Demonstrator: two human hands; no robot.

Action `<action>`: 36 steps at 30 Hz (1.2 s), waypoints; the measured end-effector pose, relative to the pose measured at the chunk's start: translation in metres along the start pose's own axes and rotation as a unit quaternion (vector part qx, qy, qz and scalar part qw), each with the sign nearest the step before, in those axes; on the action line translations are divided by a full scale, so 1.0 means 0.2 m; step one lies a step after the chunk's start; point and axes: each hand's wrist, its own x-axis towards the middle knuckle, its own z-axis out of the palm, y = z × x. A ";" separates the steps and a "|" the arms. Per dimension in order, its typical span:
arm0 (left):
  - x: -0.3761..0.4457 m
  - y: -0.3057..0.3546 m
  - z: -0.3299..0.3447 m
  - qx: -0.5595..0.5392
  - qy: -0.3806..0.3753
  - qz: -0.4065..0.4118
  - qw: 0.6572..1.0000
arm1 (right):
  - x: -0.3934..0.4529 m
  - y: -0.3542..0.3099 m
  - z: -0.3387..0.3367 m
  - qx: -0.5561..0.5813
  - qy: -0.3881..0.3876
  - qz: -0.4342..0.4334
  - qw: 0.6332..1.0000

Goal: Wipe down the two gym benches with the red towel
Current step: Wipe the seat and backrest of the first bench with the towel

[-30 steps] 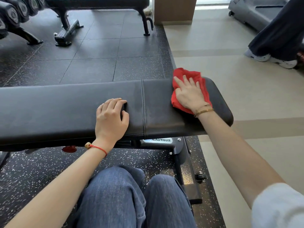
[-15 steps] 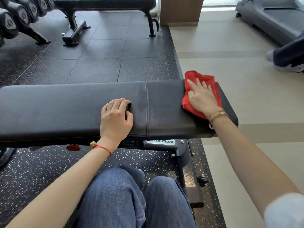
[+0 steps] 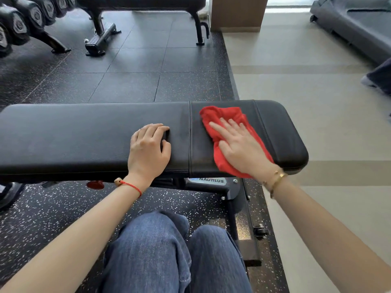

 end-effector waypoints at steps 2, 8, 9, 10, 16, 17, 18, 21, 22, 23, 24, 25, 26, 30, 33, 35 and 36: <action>0.00 0.01 0.00 0.005 0.000 -0.004 1.000 | 0.11 0.05 -0.03 -0.002 -0.015 0.056 0.998; 0.01 0.02 -0.01 0.008 -0.005 -0.007 1.000 | 0.03 -0.20 0.04 0.010 -0.011 -0.036 0.999; 0.01 0.03 -0.01 0.009 -0.005 -0.006 1.000 | -0.05 -0.23 0.05 0.020 -0.011 -0.062 0.998; 0.01 0.03 -0.02 0.008 -0.005 -0.006 1.000 | -0.12 -0.25 0.05 0.030 -0.011 -0.079 0.996; 0.00 0.03 -0.01 0.011 -0.010 -0.006 1.000 | 0.10 -0.14 0.02 0.023 -0.028 -0.029 0.999; 0.00 0.03 -0.01 0.010 -0.012 -0.006 1.000 | 0.18 -0.14 0.02 0.027 -0.033 0.002 0.999; 0.00 0.03 -0.01 0.009 -0.013 -0.006 1.000 | 0.26 -0.14 0.01 0.027 -0.036 0.030 0.999; 0.01 0.02 -0.02 0.007 -0.013 -0.003 1.000 | 0.31 -0.19 0.03 0.015 -0.025 0.056 0.998; 0.01 0.02 -0.02 0.007 -0.012 -0.003 1.000 | 0.28 -0.21 0.03 0.021 -0.020 0.045 0.999; 0.01 0.02 -0.02 0.007 -0.012 -0.002 1.000 | 0.21 -0.21 0.04 0.026 -0.015 0.029 0.999; 0.01 0.02 -0.02 0.007 -0.013 0.000 1.000 | 0.14 -0.20 0.04 0.027 -0.008 0.012 1.000; 0.01 0.02 -0.02 0.006 -0.012 0.002 1.000 | 0.06 -0.19 0.04 0.021 -0.002 0.000 1.000; 0.01 0.02 -0.02 0.003 -0.012 0.003 1.000 | -0.01 -0.16 0.03 0.013 0.004 -0.002 1.000; 0.00 0.01 -0.02 0.000 -0.014 0.008 1.000 | -0.20 0.05 -0.03 -0.028 0.042 0.071 0.996; 0.00 0.01 -0.02 0.002 -0.013 0.010 1.000 | -0.19 0.25 -0.08 -0.045 0.043 0.147 0.987; 0.00 0.01 -0.01 0.008 -0.015 0.007 1.000 | -0.07 0.36 -0.12 -0.037 0.016 0.185 0.982; 0.00 0.01 -0.01 0.008 -0.015 0.006 1.000 | 0.01 0.41 -0.14 -0.029 0.002 0.202 0.979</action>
